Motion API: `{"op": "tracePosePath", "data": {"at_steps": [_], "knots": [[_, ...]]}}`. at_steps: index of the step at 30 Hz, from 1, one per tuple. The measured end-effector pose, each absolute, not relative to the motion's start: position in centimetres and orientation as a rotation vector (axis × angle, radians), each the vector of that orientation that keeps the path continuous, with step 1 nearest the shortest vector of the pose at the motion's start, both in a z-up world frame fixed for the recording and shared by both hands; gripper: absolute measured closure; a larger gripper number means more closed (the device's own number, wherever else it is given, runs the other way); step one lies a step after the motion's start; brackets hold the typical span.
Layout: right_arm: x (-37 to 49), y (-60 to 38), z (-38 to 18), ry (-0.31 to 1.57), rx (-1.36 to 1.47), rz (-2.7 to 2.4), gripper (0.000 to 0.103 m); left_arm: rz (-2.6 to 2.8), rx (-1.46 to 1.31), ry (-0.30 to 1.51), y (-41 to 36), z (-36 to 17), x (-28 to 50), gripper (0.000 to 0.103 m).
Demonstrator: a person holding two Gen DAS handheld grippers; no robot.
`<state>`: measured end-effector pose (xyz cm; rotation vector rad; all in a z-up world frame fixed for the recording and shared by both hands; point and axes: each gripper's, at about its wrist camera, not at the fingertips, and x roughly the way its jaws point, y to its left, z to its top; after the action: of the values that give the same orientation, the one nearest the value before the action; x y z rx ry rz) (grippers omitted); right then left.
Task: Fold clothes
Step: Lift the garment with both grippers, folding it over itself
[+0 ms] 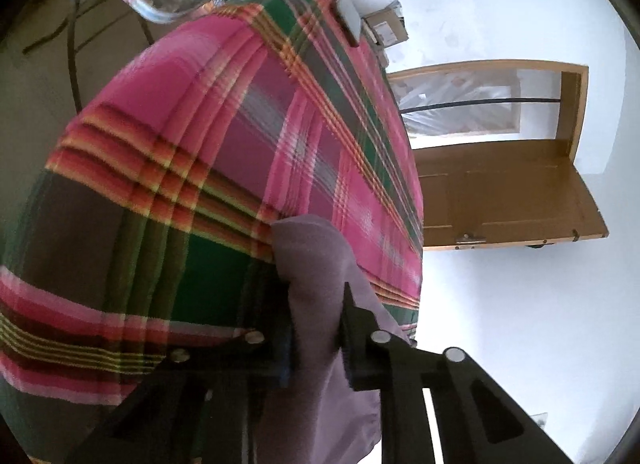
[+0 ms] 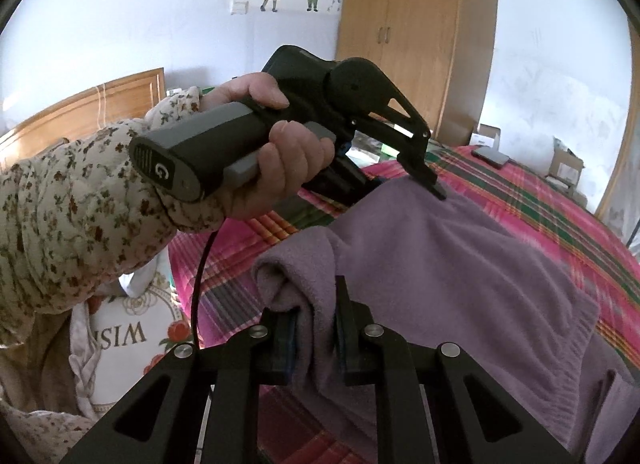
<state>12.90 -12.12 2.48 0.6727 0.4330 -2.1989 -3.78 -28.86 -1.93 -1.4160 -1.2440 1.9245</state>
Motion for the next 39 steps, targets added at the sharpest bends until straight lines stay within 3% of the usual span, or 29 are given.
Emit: {"op": "tracePosePath", "data": {"at_steps": [20, 39], "knots": [[12.9, -13.6, 3.8, 0.375, 0.648, -2.130, 0.089, 2.080, -1.410, -1.250, -31.1, 0.3, -1.9, 0.089], [16.0, -7.6, 10.4, 0.227, 0.421, -2.292, 0.089, 2.182, -1.277, -1.028, -24.8, 11.7, -1.5, 0.089]]}}
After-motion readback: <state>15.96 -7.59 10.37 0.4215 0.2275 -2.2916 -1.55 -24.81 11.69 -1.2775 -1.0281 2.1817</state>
